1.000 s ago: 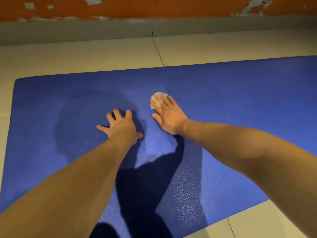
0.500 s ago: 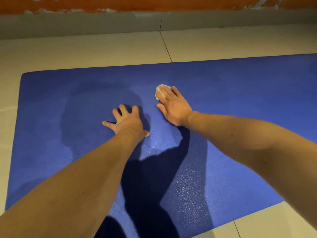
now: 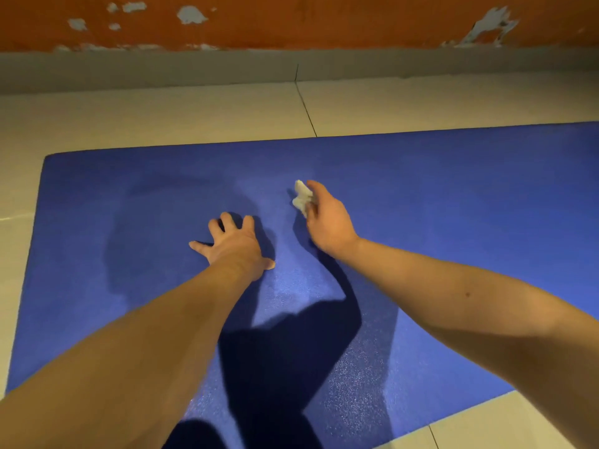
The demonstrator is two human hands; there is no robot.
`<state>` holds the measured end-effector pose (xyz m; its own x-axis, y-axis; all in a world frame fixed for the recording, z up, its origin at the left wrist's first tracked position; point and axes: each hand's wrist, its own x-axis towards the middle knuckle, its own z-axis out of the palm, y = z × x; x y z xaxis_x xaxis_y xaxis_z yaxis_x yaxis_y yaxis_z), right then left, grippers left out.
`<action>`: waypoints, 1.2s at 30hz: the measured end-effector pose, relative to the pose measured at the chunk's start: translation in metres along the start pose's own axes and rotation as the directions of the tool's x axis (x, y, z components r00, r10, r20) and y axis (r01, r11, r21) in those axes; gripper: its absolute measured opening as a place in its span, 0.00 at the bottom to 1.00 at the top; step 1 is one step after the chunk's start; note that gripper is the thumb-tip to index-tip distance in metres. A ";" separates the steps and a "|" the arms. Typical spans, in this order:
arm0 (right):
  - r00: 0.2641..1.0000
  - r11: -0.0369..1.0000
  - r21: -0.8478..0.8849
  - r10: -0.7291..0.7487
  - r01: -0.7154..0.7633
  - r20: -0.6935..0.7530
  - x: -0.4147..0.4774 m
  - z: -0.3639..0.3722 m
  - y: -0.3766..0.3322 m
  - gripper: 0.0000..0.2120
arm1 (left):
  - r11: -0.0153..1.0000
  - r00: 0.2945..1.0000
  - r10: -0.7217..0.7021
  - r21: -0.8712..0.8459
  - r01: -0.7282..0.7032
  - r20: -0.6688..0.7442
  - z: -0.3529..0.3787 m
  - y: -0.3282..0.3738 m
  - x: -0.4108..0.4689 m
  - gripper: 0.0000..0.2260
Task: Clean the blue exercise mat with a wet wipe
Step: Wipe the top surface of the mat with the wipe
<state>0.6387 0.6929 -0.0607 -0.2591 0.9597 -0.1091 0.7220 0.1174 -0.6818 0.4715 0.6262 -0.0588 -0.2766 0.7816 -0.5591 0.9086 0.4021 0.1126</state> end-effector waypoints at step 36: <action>0.965 0.798 -0.557 -0.110 0.228 0.238 0.066 0.075 0.000 0.37 | 0.991 0.990 -0.129 0.031 0.130 -0.054 -0.022 -0.046 0.045 0.48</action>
<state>0.5733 0.7374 -0.1221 -0.4820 0.8525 -0.2020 0.8748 0.4553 -0.1659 0.4100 0.6535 -0.0711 -0.4076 0.7478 -0.5241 0.8741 0.4856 0.0131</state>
